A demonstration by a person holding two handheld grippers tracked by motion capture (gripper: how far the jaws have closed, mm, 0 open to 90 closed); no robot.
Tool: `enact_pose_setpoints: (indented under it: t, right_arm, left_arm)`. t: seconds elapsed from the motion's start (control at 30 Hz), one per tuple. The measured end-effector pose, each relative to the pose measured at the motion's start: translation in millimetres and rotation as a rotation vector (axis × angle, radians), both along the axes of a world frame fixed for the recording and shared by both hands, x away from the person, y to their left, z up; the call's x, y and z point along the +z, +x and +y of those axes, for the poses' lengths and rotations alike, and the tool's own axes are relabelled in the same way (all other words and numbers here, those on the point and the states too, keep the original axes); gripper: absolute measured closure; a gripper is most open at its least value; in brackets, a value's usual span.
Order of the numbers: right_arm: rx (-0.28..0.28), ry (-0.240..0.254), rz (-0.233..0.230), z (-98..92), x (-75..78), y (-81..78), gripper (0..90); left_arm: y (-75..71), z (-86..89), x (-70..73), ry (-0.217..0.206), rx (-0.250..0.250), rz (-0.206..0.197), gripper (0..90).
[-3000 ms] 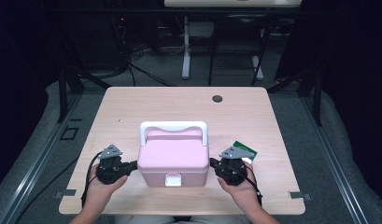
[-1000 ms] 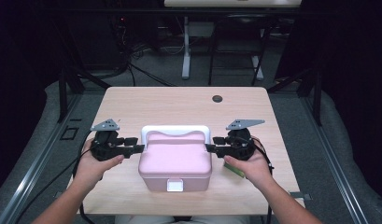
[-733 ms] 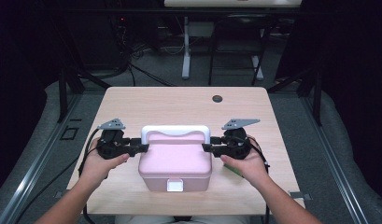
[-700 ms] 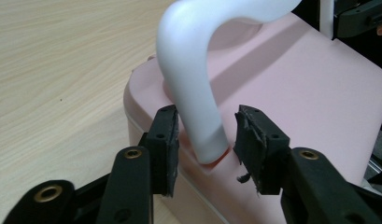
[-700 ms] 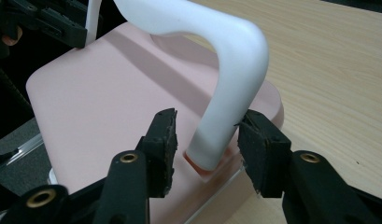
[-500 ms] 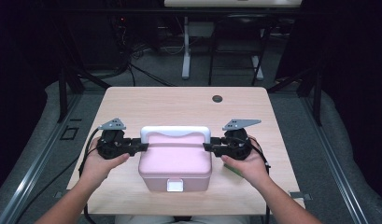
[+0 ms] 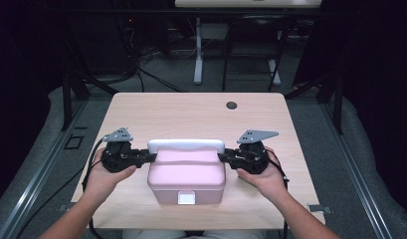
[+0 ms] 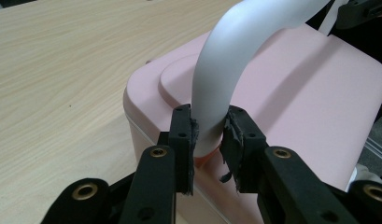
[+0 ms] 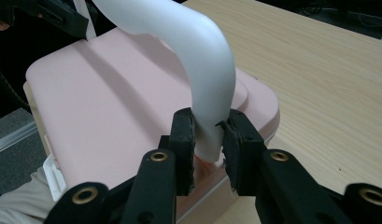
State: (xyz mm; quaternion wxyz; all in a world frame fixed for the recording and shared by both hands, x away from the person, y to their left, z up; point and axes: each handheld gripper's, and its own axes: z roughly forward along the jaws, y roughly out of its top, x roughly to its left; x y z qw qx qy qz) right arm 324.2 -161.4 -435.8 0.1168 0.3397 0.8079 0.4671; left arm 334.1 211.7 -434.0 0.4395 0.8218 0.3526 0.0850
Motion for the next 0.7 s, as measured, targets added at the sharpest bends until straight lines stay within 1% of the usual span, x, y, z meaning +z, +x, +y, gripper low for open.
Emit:
enact_pose_setpoints:
  t: [0.2, 0.43, 0.67, 0.7]
  right_arm:
    - [0.0, 0.011, 0.018, 0.5, 0.5, -0.5, 74.5]
    - [0.015, 0.009, 0.021, 2.7, 1.0, -3.9, 74.6]
    - [0.02, 0.004, 0.026, 3.9, 2.4, -5.0, 74.6]
    - [0.02, 0.009, 0.023, 3.9, 3.8, -4.3, 74.6]
  left_arm:
    - [-2.0, 0.2, 1.1, 0.01, 0.005, 0.0, 73.7]
    - [-6.5, 2.2, 2.4, 0.021, 0.002, 0.002, 73.7]
    - [-6.7, 3.4, 4.5, 0.025, -0.003, 0.01, 73.8]
    - [-6.1, 3.6, 6.4, 0.017, 0.002, 0.009, 73.8]
